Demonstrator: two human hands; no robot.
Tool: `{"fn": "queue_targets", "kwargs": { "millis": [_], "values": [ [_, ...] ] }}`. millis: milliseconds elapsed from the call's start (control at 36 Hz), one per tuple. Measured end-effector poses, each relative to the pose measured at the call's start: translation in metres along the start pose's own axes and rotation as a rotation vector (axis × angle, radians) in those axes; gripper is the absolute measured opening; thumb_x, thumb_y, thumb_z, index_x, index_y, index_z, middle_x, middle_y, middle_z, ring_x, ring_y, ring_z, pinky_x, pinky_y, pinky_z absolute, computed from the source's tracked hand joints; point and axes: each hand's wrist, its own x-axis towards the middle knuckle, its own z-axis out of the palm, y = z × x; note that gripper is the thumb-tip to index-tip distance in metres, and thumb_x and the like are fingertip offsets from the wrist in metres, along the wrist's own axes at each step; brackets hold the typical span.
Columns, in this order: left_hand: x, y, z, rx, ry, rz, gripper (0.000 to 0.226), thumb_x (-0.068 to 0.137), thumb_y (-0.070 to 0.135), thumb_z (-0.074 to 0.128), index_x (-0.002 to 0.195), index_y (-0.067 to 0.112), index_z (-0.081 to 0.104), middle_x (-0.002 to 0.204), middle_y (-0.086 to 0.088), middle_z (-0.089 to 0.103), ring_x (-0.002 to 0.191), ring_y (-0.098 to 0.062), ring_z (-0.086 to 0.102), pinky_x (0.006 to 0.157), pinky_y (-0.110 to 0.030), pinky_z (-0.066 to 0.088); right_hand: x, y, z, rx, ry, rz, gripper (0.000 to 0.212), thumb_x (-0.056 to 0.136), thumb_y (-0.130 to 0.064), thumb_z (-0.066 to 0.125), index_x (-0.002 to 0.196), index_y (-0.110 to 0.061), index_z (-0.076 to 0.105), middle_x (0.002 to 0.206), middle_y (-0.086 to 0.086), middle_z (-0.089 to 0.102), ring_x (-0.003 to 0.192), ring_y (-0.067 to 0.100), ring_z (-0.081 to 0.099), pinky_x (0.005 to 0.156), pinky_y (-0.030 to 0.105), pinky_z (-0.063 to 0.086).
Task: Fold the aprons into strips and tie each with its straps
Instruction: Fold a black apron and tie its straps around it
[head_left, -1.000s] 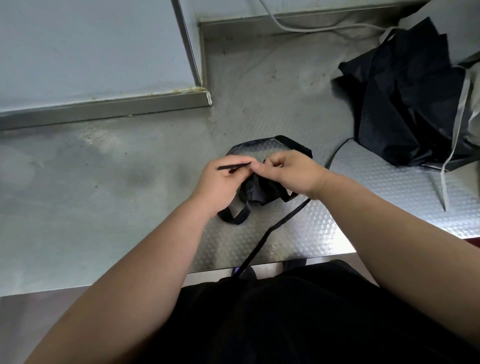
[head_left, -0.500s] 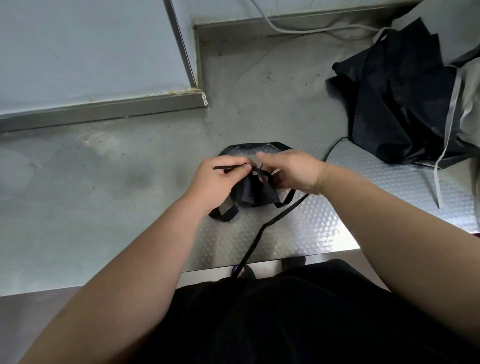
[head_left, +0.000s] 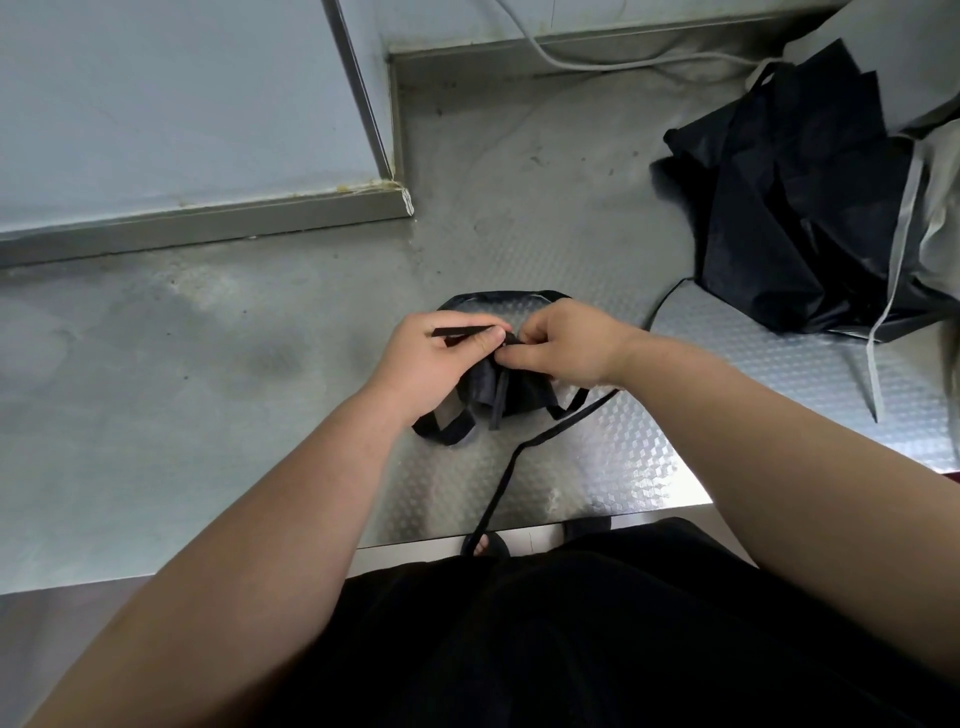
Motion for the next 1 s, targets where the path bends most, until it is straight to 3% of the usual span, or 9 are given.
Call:
{"fn": "queue_targets", "kwargs": {
  "millis": [194, 278, 389, 472, 556, 639, 694, 833, 1000],
  "values": [
    [0.002, 0.002, 0.006, -0.098, 0.056, -0.013, 0.02, 0.086, 0.003, 0.065, 0.085, 0.021, 0.072, 0.081, 0.014, 0.072, 0.087, 0.0, 0.066, 0.086, -0.015, 0.048, 0.006, -0.003, 0.001, -0.042, 0.175, 0.05, 0.047, 0.094, -0.028, 0.051, 0.054, -0.012, 0.033, 0.053, 0.003, 0.035, 0.05, 0.016, 0.034, 0.046, 0.027, 0.026],
    [0.002, 0.002, 0.01, -0.133, 0.081, -0.011, 0.02, 0.085, 0.003, 0.066, 0.084, 0.022, 0.073, 0.083, 0.012, 0.073, 0.088, -0.003, 0.066, 0.084, -0.016, 0.048, 0.009, -0.002, 0.002, 0.129, 0.151, 0.109, 0.042, 0.093, -0.024, 0.051, 0.055, -0.012, 0.04, 0.055, 0.002, 0.038, 0.052, 0.016, 0.036, 0.049, 0.027, 0.028],
    [0.004, 0.0, 0.015, -0.13, 0.116, 0.016, 0.021, 0.084, 0.003, 0.067, 0.083, 0.023, 0.073, 0.088, 0.011, 0.072, 0.091, -0.004, 0.066, 0.086, -0.017, 0.048, 0.013, 0.003, 0.004, 0.479, 0.147, 0.173, 0.021, 0.09, -0.012, 0.057, 0.07, -0.005, 0.057, 0.067, 0.01, 0.047, 0.064, 0.021, 0.043, 0.065, 0.031, 0.037],
    [0.003, 0.0, 0.015, -0.16, 0.125, 0.019, 0.021, 0.083, 0.0, 0.067, 0.083, 0.02, 0.073, 0.086, 0.01, 0.072, 0.09, -0.005, 0.066, 0.087, -0.018, 0.048, 0.012, 0.006, 0.005, 0.798, 0.057, 0.183, 0.025, 0.093, -0.003, 0.053, 0.068, -0.008, 0.056, 0.06, 0.006, 0.053, 0.058, 0.018, 0.047, 0.064, 0.029, 0.042],
    [0.004, -0.002, 0.011, -0.18, 0.15, -0.006, 0.022, 0.083, 0.0, 0.066, 0.08, 0.021, 0.072, 0.081, 0.013, 0.071, 0.084, 0.0, 0.066, 0.08, -0.013, 0.048, 0.01, 0.005, 0.0, 1.049, -0.042, 0.142, 0.02, 0.095, 0.0, 0.047, 0.088, -0.01, 0.063, 0.079, 0.008, 0.064, 0.072, 0.019, 0.058, 0.073, 0.029, 0.048],
    [0.006, -0.002, 0.01, -0.2, 0.171, -0.012, 0.025, 0.082, -0.003, 0.066, 0.077, 0.021, 0.071, 0.077, 0.014, 0.071, 0.079, 0.002, 0.066, 0.078, -0.012, 0.048, 0.011, 0.001, 0.0, 1.123, -0.04, 0.146, 0.008, 0.092, -0.008, 0.056, 0.087, -0.01, 0.062, 0.08, 0.007, 0.063, 0.078, 0.022, 0.056, 0.079, 0.032, 0.046],
    [0.007, -0.002, 0.01, -0.196, 0.175, -0.008, 0.025, 0.081, -0.004, 0.067, 0.077, 0.021, 0.071, 0.078, 0.013, 0.071, 0.079, 0.001, 0.066, 0.078, -0.012, 0.048, 0.014, 0.0, 0.005, 1.114, -0.025, 0.143, 0.011, 0.091, -0.013, 0.059, 0.08, -0.011, 0.061, 0.079, 0.007, 0.062, 0.084, 0.025, 0.052, 0.083, 0.034, 0.043],
    [0.01, -0.002, 0.007, -0.195, 0.189, -0.014, 0.02, 0.083, 0.0, 0.066, 0.081, 0.02, 0.072, 0.078, 0.011, 0.072, 0.082, -0.001, 0.066, 0.082, -0.015, 0.049, 0.021, 0.001, 0.013, 1.221, 0.113, 0.137, 0.025, 0.096, -0.016, 0.053, 0.07, -0.014, 0.052, 0.065, 0.004, 0.048, 0.057, 0.013, 0.042, 0.061, 0.027, 0.035],
    [0.013, -0.006, 0.005, -0.285, 0.276, -0.066, 0.018, 0.084, -0.002, 0.065, 0.082, 0.014, 0.072, 0.081, 0.01, 0.071, 0.081, 0.0, 0.065, 0.08, -0.015, 0.048, 0.025, -0.003, 0.019, 1.414, 0.27, 0.042, 0.024, 0.098, -0.003, 0.044, 0.076, -0.012, 0.049, 0.073, 0.005, 0.057, 0.062, 0.01, 0.061, 0.07, 0.022, 0.051]
  ]
}}
